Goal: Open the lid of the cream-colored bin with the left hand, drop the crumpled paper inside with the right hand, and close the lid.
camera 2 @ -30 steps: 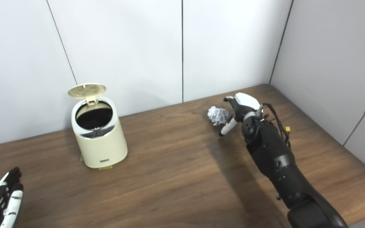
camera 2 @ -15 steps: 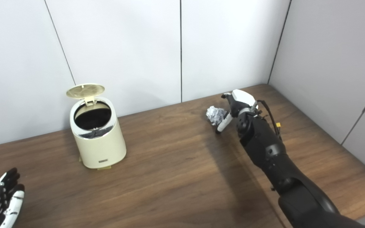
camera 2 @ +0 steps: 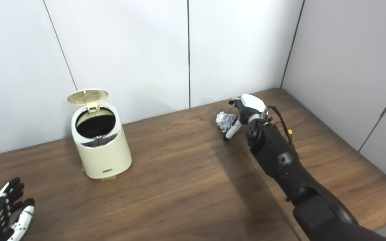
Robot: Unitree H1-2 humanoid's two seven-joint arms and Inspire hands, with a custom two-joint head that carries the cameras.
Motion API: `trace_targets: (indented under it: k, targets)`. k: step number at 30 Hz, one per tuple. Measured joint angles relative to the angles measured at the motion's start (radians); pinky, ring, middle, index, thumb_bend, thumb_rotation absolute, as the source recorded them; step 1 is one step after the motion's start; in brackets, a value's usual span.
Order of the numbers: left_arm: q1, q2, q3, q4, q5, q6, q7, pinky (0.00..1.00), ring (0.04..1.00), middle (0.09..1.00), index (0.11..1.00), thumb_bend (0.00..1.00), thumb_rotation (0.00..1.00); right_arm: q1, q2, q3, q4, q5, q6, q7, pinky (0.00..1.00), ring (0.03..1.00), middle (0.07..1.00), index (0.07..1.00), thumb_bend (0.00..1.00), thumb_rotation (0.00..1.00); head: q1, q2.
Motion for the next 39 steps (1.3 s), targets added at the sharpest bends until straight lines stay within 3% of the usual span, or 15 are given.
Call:
trace_targets:
  k: [4,9,13,14,15,17,21,29,39]
  targets:
    - [0.001,0.0,0.0,0.0,0.003,-0.021,0.002,0.83,0.885,0.893,0.939,0.29,0.37,-0.005,-0.007,0.016,0.005,0.0,-0.007,0.0,0.62,0.692,0.747,0.741,0.84,0.05,0.0,0.006]
    - [0.004,0.0,0.001,0.01,0.004,-0.04,0.01,0.84,0.879,0.896,0.933,0.3,0.37,-0.005,-0.012,0.02,0.004,0.012,-0.016,0.01,0.57,0.6,0.641,0.688,0.8,0.01,0.005,0.008]
    - [0.01,0.0,0.001,0.021,0.004,-0.062,0.02,0.85,0.889,0.897,0.94,0.31,0.4,-0.005,-0.015,0.027,0.003,0.017,-0.017,0.015,0.58,0.594,0.615,0.619,0.81,0.0,0.009,0.012]
    - [0.01,0.0,0.0,0.024,0.004,-0.065,0.02,0.85,0.89,0.897,0.94,0.31,0.41,-0.005,-0.016,0.029,0.003,0.017,-0.021,0.014,0.59,0.586,0.607,0.557,0.67,0.06,0.011,0.012]
    - [0.01,0.0,0.0,0.029,0.004,-0.069,0.02,0.85,0.89,0.897,0.941,0.31,0.41,-0.005,-0.017,0.032,0.003,0.016,-0.025,0.012,0.58,0.567,0.545,0.514,0.59,0.02,0.011,0.012]
    - [0.01,0.0,0.0,0.033,0.004,-0.07,0.02,0.85,0.89,0.896,0.943,0.31,0.42,-0.004,-0.017,0.034,0.003,0.016,-0.029,0.011,0.52,0.458,0.518,0.491,0.53,0.0,0.011,0.014]
    - [0.01,0.0,0.0,0.033,0.004,-0.071,0.021,0.85,0.886,0.894,0.942,0.32,0.4,0.005,-0.016,0.034,-0.005,0.023,-0.037,0.003,0.45,0.418,0.501,0.492,0.52,0.0,0.011,0.014]
    - [0.01,0.0,-0.002,0.05,0.003,-0.081,0.025,0.86,0.886,0.895,0.938,0.33,0.38,0.035,-0.016,0.035,-0.037,0.027,-0.083,-0.021,0.45,0.396,0.489,0.503,0.52,0.0,0.032,0.012]
    - [0.019,-0.001,-0.001,0.064,0.0,-0.097,0.026,0.87,0.889,0.897,0.943,0.35,0.38,0.078,-0.012,0.043,-0.241,-0.027,-0.133,-0.07,0.49,0.4,0.479,0.507,0.52,0.0,0.133,0.005]
